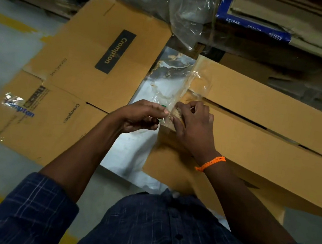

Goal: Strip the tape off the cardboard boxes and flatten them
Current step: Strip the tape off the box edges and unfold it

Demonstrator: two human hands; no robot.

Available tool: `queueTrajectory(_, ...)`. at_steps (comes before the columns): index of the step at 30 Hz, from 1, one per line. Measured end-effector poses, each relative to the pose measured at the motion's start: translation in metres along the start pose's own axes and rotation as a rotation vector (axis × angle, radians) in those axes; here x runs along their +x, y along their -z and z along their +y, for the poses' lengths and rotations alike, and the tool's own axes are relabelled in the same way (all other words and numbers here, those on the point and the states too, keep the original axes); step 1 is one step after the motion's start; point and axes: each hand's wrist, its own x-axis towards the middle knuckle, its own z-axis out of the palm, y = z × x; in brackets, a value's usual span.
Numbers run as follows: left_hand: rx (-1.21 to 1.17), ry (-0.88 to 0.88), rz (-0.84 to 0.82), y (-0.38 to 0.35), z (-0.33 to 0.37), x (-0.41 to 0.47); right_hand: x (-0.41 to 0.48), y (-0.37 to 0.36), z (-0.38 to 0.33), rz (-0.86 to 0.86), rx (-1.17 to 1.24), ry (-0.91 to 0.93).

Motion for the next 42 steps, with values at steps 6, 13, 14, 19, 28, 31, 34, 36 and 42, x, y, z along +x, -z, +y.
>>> queueTrajectory(6, 0.571, -0.2, -0.026, 0.008, 0.003, -0.015, 0.005, 0.0, 0.001, -0.012, -0.049, 0.058)
queueTrajectory(13, 0.68, -0.493, 0.328, -0.012, -0.036, -0.009, 0.005, -0.001, 0.002, -0.008, -0.028, 0.043)
queueTrajectory(14, 0.68, -0.509, 0.359, -0.015, -0.039, -0.009, 0.005, -0.001, 0.002, -0.006, -0.021, 0.036)
queueTrajectory(19, 0.752, -0.477, 0.47, -0.021, -0.045, -0.012, 0.006, -0.004, 0.004, -0.008, 0.006, 0.019)
queueTrajectory(28, 0.303, -0.308, 0.062, -0.004, 0.069, -0.064, 0.01, -0.002, 0.003, -0.033, 0.012, 0.041)
queueTrajectory(31, 0.455, -0.216, 0.047, 0.003, 0.069, -0.057, 0.008, 0.0, 0.003, -0.032, 0.032, 0.04)
queueTrajectory(34, 0.432, -0.244, 0.222, -0.001, 0.068, -0.043, 0.008, -0.001, 0.003, -0.047, 0.091, 0.014)
queueTrajectory(36, 0.371, -0.246, 0.256, -0.002, 0.073, -0.034, 0.014, 0.005, 0.005, -0.005, 0.191, 0.038)
queueTrajectory(42, -0.282, -0.332, 0.209, -0.005, 0.117, -0.012, 0.058, 0.022, 0.018, 0.082, 0.004, -0.014)
